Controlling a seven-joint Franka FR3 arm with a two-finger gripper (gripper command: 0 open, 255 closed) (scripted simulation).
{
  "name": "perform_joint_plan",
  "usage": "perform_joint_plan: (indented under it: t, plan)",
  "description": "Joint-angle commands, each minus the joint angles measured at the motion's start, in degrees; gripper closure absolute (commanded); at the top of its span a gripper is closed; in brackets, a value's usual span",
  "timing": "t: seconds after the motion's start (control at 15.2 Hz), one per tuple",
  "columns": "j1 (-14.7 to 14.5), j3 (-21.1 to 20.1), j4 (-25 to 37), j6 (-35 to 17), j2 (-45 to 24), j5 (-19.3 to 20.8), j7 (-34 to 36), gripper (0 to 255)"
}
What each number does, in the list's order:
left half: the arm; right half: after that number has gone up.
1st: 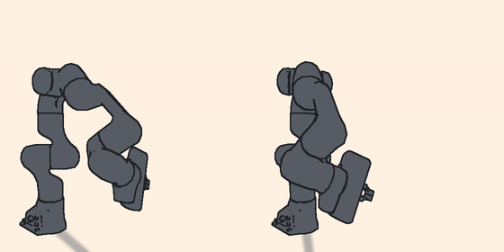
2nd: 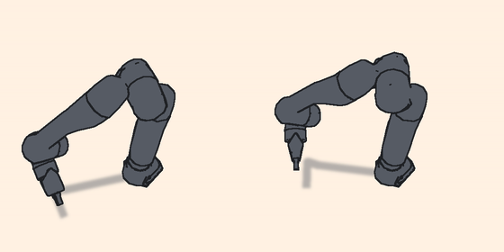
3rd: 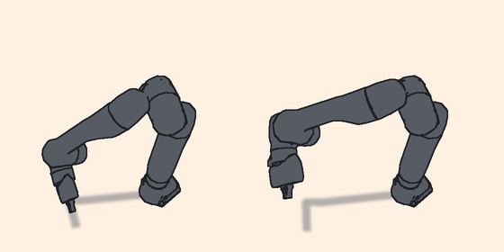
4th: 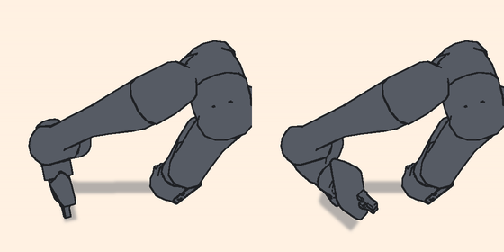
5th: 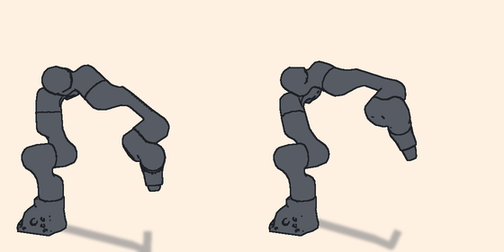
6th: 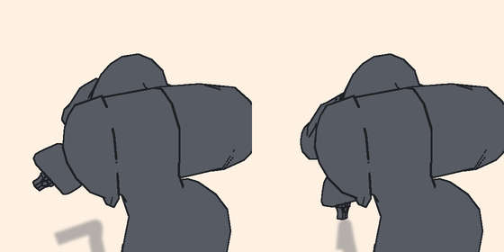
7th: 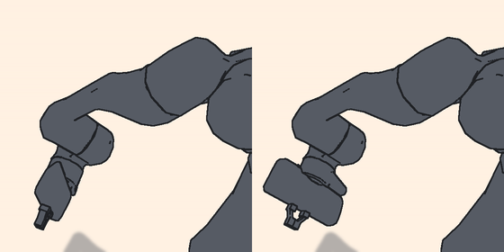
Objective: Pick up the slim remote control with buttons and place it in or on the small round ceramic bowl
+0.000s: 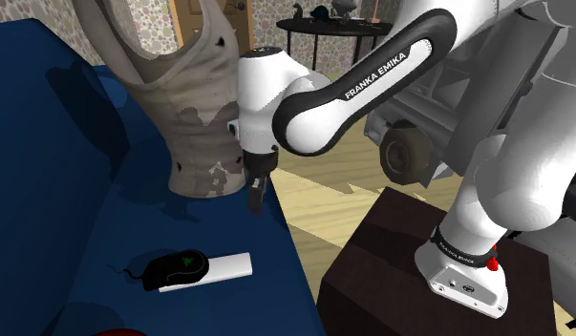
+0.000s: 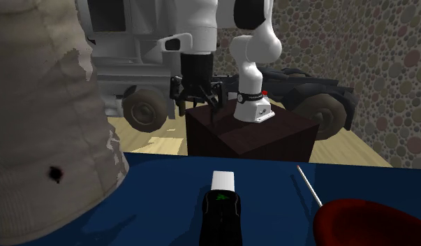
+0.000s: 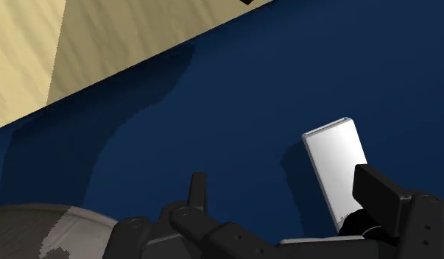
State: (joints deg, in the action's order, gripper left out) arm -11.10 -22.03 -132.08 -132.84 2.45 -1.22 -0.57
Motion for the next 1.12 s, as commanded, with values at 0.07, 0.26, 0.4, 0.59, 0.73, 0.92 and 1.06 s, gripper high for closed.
perform_joint_plan:
  t: [0.07,0.26,0.4,0.59,0.73,0.92,1.06]
  plan:
    - [-1.3,-1.5,3.7,-2.8,-6.6,3.3,2.2,0]
    - [-3.2,-2.1,7.5,-4.7,-12.6,6.7,4.3,0]
    - [-4.7,-2.3,10.3,-5.6,-16.5,9.1,5.7,0]
    - [-7.4,-2.1,14.8,-6.6,-22.4,12.5,7.4,0]
    - [-9.4,-1.8,18.1,-7.0,-26.2,14.5,8.2,0]
    - [-10.7,-1.2,19.6,-8.2,-29.0,15.9,9.0,0]
    - [-11.1,-0.7,19.8,-9.2,-30.2,16.6,9.4,0]
